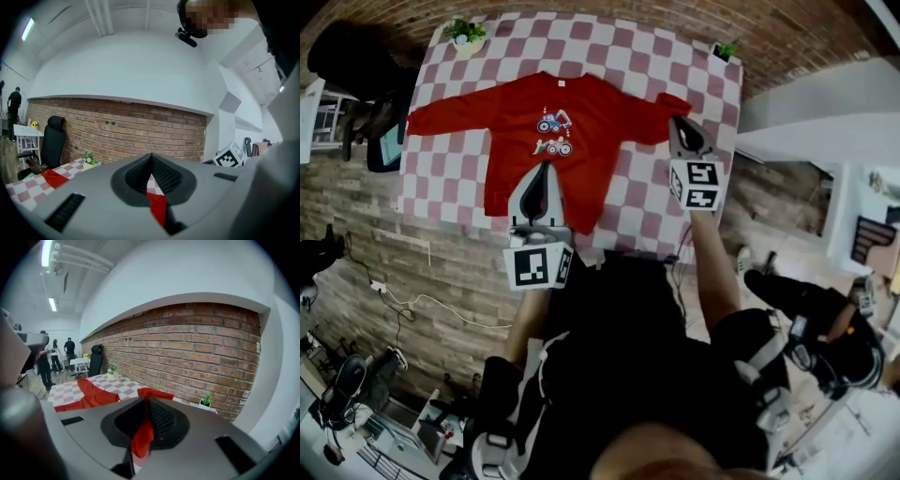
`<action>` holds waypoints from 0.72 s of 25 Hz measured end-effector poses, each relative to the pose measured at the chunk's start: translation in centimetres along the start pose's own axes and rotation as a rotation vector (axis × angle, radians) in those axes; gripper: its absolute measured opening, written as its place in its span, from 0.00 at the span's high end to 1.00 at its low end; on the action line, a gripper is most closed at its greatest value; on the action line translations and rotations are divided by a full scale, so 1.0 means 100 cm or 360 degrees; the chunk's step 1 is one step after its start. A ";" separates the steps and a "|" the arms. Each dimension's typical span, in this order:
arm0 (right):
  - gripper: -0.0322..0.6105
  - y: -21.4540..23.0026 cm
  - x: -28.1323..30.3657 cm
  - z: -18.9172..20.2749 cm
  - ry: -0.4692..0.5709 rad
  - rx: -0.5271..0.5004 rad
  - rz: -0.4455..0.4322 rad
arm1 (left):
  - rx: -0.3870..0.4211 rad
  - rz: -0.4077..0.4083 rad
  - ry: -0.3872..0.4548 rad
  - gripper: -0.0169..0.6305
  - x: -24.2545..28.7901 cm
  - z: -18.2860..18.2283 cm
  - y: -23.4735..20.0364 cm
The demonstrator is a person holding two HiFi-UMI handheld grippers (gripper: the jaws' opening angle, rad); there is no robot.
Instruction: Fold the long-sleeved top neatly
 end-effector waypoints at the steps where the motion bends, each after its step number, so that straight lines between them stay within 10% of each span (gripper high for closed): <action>1: 0.91 -0.010 -0.001 -0.002 0.0004 -0.0023 -0.0001 | -0.0002 -0.0001 0.0002 0.98 -0.006 0.001 -0.008; 18: 0.91 -0.202 -0.013 -0.046 0.0061 -0.0242 -0.0183 | -0.0047 -0.0094 0.0014 0.98 -0.092 0.021 -0.146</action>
Point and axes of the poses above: the fingertips, and each gripper's own axes: x forward along the fingers, y to its right, z out of its underside, the point moved 6 cm from there along -x, backward along the fingers, and after that the axes turned 13 degrees about -y, right-handed, at the moved point
